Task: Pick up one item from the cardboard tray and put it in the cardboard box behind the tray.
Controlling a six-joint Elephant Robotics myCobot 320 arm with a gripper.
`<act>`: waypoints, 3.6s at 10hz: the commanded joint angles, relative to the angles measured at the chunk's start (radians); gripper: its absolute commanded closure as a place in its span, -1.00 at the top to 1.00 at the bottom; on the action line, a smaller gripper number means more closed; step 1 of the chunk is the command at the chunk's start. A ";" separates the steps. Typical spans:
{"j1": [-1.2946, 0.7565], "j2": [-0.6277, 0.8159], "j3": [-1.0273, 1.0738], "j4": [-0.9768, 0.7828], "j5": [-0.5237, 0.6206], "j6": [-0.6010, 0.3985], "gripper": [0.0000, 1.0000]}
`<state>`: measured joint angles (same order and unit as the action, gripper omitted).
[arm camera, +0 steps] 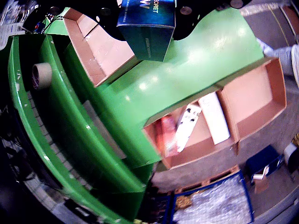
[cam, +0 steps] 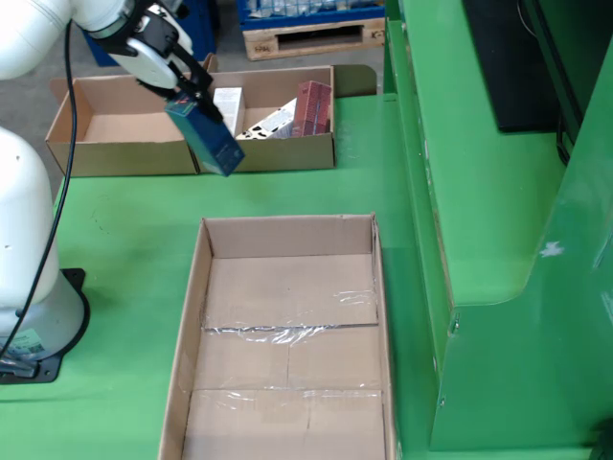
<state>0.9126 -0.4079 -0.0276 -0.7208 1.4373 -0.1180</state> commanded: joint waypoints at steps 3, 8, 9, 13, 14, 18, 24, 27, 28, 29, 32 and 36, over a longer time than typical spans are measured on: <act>0.392 0.291 -0.429 0.009 -0.051 0.059 -1.00; 0.736 0.469 -0.611 -0.071 -0.087 0.181 -1.00; 0.792 0.499 -0.631 -0.095 -0.081 0.181 -1.00; 0.972 0.584 -0.712 -0.145 -0.082 0.224 -1.00; 1.079 0.634 -0.742 -0.189 -0.079 0.261 -1.00; 1.130 0.469 -0.567 -0.195 -0.087 0.256 -1.00; 1.037 -0.053 0.028 -0.076 -0.087 0.120 -1.00; 1.014 -0.122 0.028 0.087 -0.100 0.086 -1.00; 1.018 -0.143 0.028 0.137 -0.110 0.085 -1.00; 1.018 -0.143 0.028 0.137 -0.110 0.085 -1.00; 1.018 -0.143 0.028 0.137 -0.110 0.085 -1.00; 1.018 -0.143 0.028 0.137 -0.110 0.085 -1.00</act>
<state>1.9296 -0.5599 -0.0244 -0.5981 1.3376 -0.0276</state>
